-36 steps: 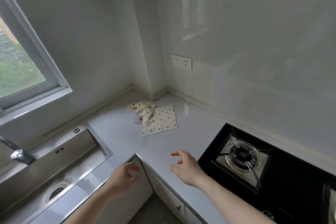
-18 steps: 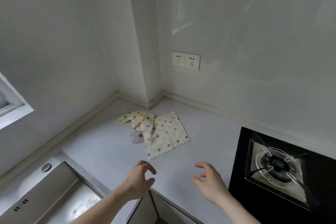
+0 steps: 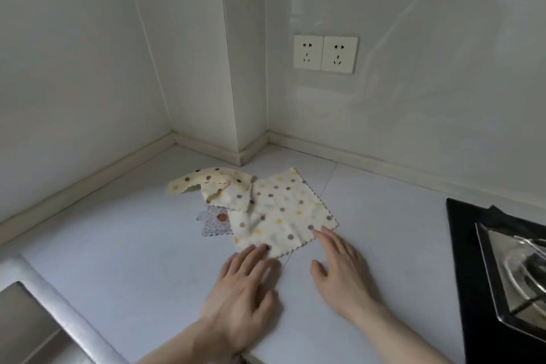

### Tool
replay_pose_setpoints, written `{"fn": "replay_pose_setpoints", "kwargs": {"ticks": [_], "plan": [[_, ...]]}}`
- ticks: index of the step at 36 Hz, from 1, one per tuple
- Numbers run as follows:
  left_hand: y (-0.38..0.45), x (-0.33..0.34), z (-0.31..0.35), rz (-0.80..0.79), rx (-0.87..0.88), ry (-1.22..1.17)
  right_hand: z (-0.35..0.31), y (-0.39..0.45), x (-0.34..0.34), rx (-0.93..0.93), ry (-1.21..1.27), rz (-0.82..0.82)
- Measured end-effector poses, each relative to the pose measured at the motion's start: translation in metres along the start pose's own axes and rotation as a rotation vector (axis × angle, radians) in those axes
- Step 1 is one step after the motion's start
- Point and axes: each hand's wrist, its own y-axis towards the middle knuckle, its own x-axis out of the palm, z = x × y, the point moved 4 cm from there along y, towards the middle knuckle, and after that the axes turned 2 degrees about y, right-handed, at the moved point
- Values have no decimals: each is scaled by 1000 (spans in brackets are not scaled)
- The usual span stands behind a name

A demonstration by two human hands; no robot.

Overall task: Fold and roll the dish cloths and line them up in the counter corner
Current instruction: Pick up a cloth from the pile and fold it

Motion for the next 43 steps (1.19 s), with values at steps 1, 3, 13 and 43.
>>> {"fn": "replay_pose_setpoints", "kwargs": {"ticks": [1, 3, 13, 43], "plan": [[0, 1, -1, 21, 12, -2, 2, 0, 7, -25, -55, 27], [-2, 2, -3, 59, 35, 13, 6, 0, 13, -61, -122, 64], [-12, 3, -2, 211, 154, -11, 6, -11, 14, -28, -82, 225], [-82, -200, 122, 742, 266, -137, -72, -159, -184, -83, 200, 643]]}}
